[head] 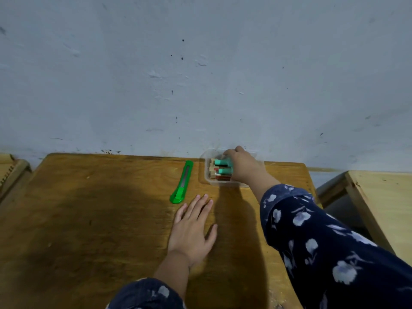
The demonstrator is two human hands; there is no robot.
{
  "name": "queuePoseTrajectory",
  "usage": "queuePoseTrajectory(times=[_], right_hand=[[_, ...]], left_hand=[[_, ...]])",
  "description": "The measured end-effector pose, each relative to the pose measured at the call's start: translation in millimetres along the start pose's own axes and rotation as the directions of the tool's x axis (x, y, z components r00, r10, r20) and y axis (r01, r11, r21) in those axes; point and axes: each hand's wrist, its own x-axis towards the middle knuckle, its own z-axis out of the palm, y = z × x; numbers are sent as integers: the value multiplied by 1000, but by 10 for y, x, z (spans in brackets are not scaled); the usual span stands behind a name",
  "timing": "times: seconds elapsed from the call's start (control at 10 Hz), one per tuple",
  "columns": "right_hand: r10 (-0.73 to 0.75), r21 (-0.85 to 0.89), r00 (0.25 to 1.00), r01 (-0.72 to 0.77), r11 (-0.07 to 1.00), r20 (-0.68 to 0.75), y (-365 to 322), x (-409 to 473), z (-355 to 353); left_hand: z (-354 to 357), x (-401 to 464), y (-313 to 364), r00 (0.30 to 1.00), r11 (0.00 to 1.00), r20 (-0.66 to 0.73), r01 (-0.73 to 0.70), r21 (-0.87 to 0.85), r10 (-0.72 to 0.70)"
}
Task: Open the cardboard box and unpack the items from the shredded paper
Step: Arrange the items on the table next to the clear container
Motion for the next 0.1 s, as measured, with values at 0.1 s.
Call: queuePoseTrajectory(times=[0.1], right_hand=[[19, 55, 996, -14, 998, -87, -16, -116, -72]], left_hand=[[-16, 2, 25, 1000, 1000, 18, -9, 1, 9]])
